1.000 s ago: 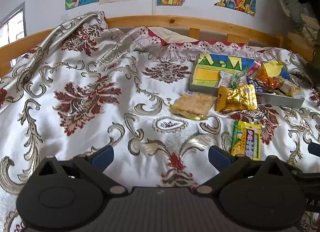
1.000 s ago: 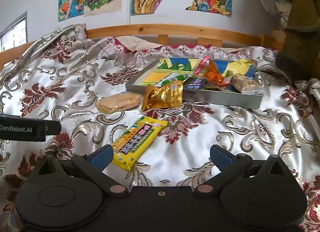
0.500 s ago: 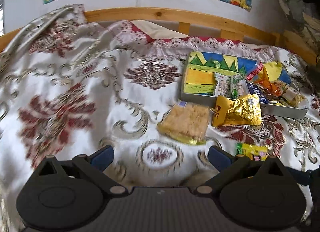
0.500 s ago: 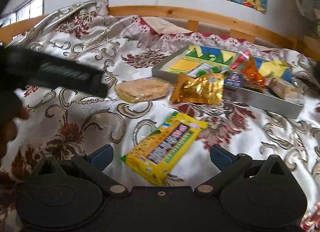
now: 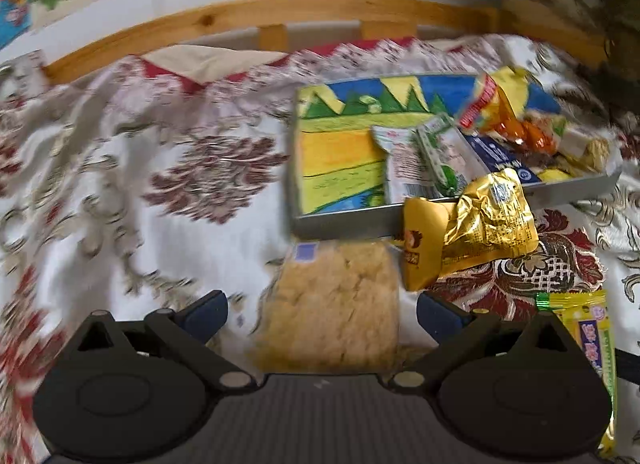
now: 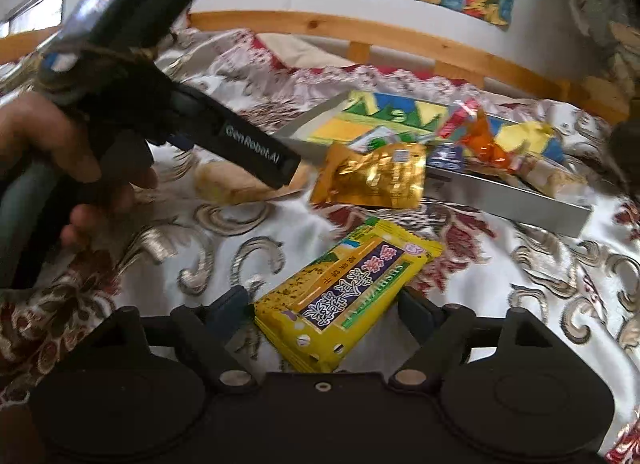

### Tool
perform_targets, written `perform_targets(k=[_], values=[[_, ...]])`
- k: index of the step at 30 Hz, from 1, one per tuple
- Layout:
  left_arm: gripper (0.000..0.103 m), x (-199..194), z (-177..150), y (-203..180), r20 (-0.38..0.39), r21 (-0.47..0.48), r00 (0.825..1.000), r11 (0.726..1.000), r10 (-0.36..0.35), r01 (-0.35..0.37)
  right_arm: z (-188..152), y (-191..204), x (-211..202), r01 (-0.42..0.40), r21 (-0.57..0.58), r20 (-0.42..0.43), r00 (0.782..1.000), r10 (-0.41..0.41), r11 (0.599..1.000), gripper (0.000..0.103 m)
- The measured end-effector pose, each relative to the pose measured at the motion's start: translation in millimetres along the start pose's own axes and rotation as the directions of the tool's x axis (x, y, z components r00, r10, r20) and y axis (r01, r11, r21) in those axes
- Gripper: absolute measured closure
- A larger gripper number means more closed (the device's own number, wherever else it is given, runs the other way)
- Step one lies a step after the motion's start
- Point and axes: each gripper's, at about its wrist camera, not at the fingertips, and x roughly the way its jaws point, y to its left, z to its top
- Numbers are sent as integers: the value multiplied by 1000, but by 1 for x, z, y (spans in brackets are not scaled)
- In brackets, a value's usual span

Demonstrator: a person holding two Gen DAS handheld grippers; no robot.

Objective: Organize snacks
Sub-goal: 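Grasp the clear rice-cake packet with the left tool while the right tool grasps the yellow biscuit packet, then lift the clear packet with the left tool while the right tool lifts the yellow packet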

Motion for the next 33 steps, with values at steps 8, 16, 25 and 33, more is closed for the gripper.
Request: perform_targets(k=[8,16,25,33], values=[[3,28,5,3,-133,14,988,997,-78,81,-2,-19,2,37,104,14,999,-38,994,25],[26,21,5,14,-153,-78,983,993,-98,86,-3,-17,3,18,99,16,1000,-20,995,25],[26,-14,-9,3,-153,-148,980,983,-131,108,-5,-16,3,14,106,15,1000,-16,994,25],[26,-52,-23,-8,-151,-147,980,983,-131,109,-1,-15,-4,-30,82,13,1000,29,996,26]])
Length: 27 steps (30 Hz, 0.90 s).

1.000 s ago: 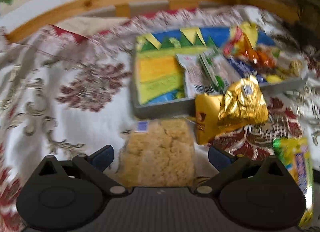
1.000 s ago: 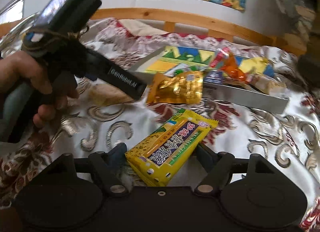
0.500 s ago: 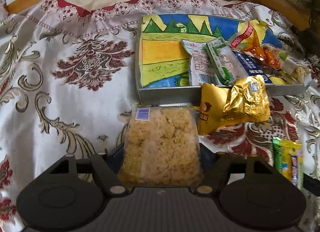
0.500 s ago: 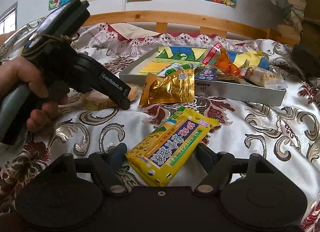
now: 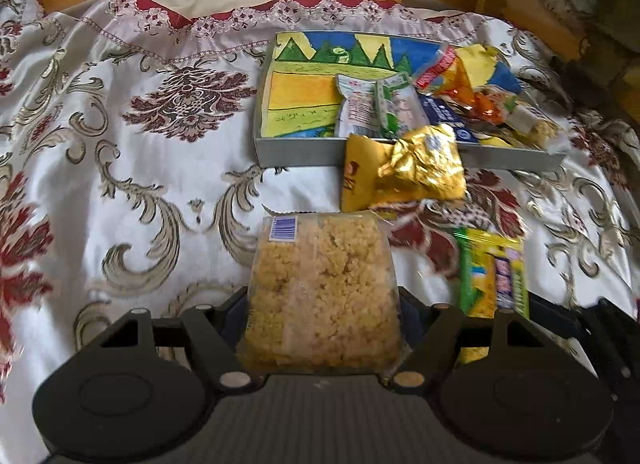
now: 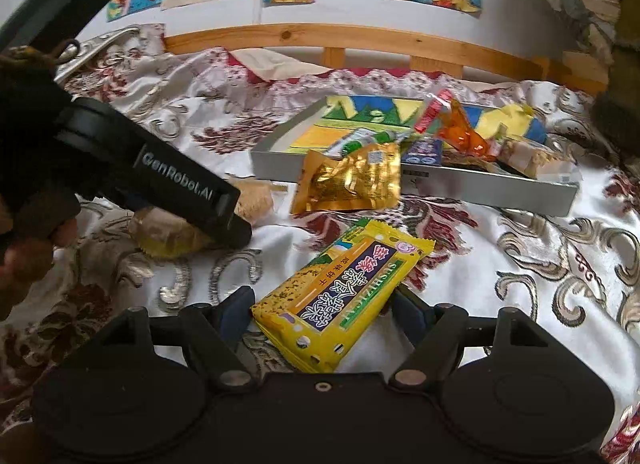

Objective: Organize snacks
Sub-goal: 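Lift the clear packet with the left tool while the right tool lifts the yellow packet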

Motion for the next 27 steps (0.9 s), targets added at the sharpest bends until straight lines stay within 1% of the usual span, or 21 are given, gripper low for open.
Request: perform_targets(k=[2,6,9,11,14,16,17,22,27], values=[[26,-9,-8,-2,7,-22,1000,1000,7,-7,1,0,-4,-22,-23,-11,1000,21,999,26],[26,-23,-27,-5,33,-94,998,994,53,-50,1,-4,-19,-24,-69,-22,1000,23,997,26],[26,-31,-38,-9,60,-145,997,989,47,-38,-4,-7,-30,-19,-103,-47,999,14,994,26],[26,-35,-45,-14,77,-135,996,990,51,-40,-8,-10,-33,3,-106,-64,998,-10,994,25],[26,-36,-50,-20,98,-103,993,993,61,-51,-13,-15,-38,34,-77,-71,997,-40,996,17],[26,-33,-53,-21,103,-106,993,993,65,-54,-13,-15,-41,46,-61,-52,997,-49,997,9],[26,-31,-54,-21,102,-112,993,992,65,-54,-13,-15,-42,48,-60,-41,998,-50,997,7],[25,-22,-55,-16,90,-140,994,989,60,-47,-16,-13,-33,68,-44,-25,997,-70,997,6],[20,-17,-53,-14,81,-145,995,989,52,-40,-13,-20,-19,54,47,-39,998,-52,997,6]])
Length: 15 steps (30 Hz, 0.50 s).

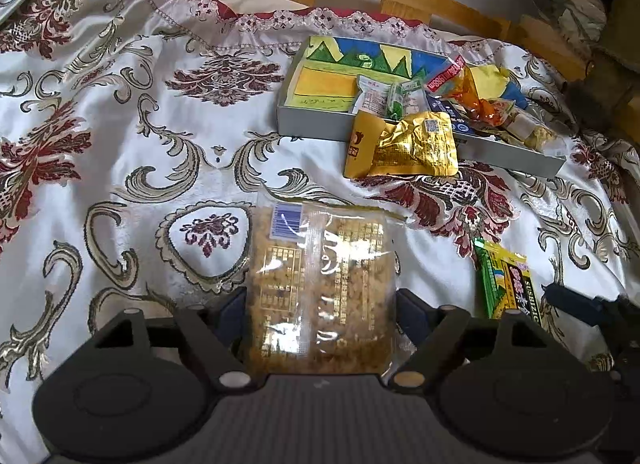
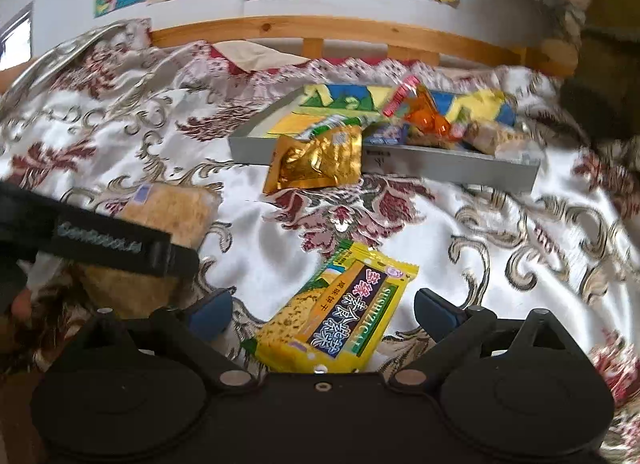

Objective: Organize snacks
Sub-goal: 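Lift the clear packet with the left tool while the right tool lifts the yellow packet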

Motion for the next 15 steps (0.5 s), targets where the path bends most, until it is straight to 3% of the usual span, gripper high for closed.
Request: perform_targets(k=[4,15], values=[[19,3,1,1,-6,-10,1000,1000,-4,4,0,-7,11,3,61,-47,999,0,998,10],[26,3,0,-9,-3,41,999,998,48,-47,-2,-3,8,15,53,-27,1000,-14,998,38]])
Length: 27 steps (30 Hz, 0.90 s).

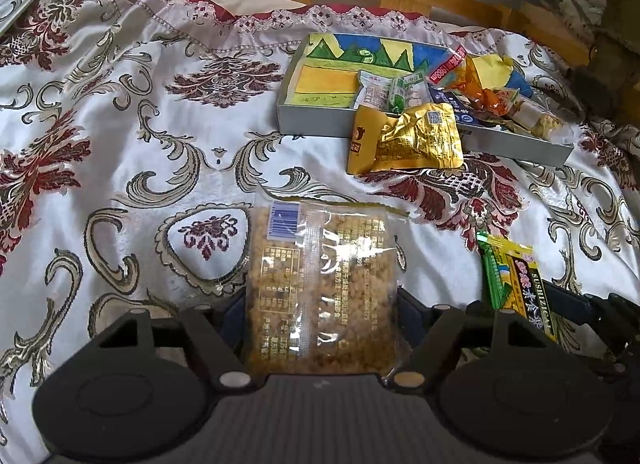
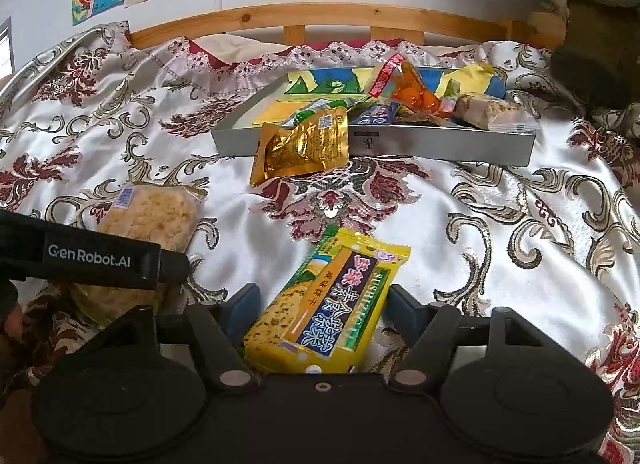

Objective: Organize snacks
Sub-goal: 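Lift the clear packet with the left tool while the right tool lifts the yellow packet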

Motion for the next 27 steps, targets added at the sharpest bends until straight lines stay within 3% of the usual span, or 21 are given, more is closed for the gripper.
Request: perform_targets(k=[8,20,24,27], values=[[26,-5,-1,-4,20,14,1000,1000,19,-19,-1,3,-4,3,-19,15,1000,-2,1000,44],[27,-19,-2,-11,57,9,998,1000,-4,4,-5,25,-20,10,-183,93,996,8,983,50],[27,-19,-3,-12,53,9,999,1000,-2,2,-4,21,-14,11,-160,53,999,-3,987,48],[27,-17,-3,-10,48,5,999,1000,-5,5,-4,15,-11,2,-123,33,999,2,992,36]])
